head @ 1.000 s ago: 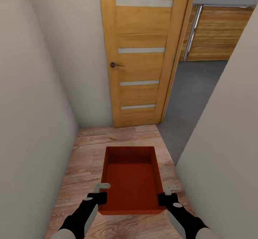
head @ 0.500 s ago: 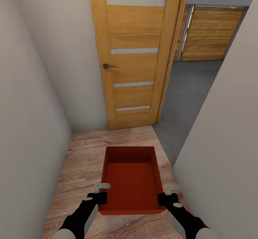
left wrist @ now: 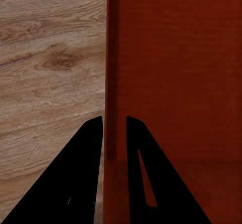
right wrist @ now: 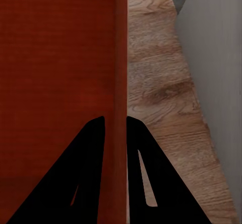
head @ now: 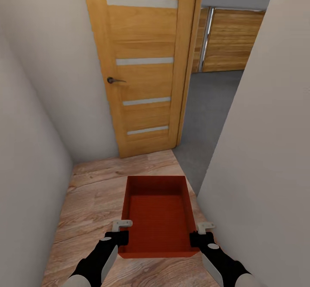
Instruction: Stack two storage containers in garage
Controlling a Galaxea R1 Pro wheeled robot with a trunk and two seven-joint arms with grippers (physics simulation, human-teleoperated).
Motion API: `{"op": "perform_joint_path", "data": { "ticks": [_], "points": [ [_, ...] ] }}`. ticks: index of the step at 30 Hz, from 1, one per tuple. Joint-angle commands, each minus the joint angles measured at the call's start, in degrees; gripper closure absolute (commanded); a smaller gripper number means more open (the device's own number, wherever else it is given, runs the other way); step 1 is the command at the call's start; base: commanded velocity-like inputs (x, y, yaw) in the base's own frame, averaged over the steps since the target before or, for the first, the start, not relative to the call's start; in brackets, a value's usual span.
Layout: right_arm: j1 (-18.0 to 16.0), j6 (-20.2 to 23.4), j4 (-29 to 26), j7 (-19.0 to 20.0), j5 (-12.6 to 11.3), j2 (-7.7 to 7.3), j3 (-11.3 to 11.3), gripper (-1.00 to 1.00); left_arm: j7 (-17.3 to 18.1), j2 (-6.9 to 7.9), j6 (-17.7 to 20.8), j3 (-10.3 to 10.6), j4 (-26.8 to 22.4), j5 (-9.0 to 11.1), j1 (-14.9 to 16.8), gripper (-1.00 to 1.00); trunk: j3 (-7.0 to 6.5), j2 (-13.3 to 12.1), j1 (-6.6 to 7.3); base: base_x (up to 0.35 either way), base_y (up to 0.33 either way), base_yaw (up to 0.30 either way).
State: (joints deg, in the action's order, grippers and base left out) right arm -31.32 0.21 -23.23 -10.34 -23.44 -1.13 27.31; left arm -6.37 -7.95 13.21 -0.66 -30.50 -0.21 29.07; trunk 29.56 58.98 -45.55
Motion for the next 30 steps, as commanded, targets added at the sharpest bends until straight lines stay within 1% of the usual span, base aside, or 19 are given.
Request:
{"op": "perform_joint_path", "data": {
  "ticks": [1,7,19,30],
  "points": [
    [-0.1,0.0,0.8,-0.9,-0.8,-1.34,-0.6,1.0,-0.4,0.04,0.4,-0.6,-0.4,-1.3,0.0,1.0,0.05,0.0,0.0,0.0,0.0,-0.019],
    [-0.1,0.0,0.8,-0.9,-0.7,-1.41,-0.6,1.0,-0.3,0.03,0.4,-0.6,-0.3,-1.2,0.0,1.0,0.05,0.0,0.0,0.051,0.0,-0.005],
    [-0.1,0.0,0.8,-0.9,-0.7,-1.42,-0.6,1.0,-0.2,0.04,0.4,-0.6,-0.3,-1.2,0.0,1.0,0.05,0.0,0.0,0.291,0.0,0.0],
    [-0.1,0.0,0.8,-1.0,-0.7,-1.42,-0.6,1.0,-0.4,0.04,0.4,-0.6,-0.4,-1.3,0.0,1.0,0.05,0.0,0.0,0.032,0.0,0.0]
  ]
}}
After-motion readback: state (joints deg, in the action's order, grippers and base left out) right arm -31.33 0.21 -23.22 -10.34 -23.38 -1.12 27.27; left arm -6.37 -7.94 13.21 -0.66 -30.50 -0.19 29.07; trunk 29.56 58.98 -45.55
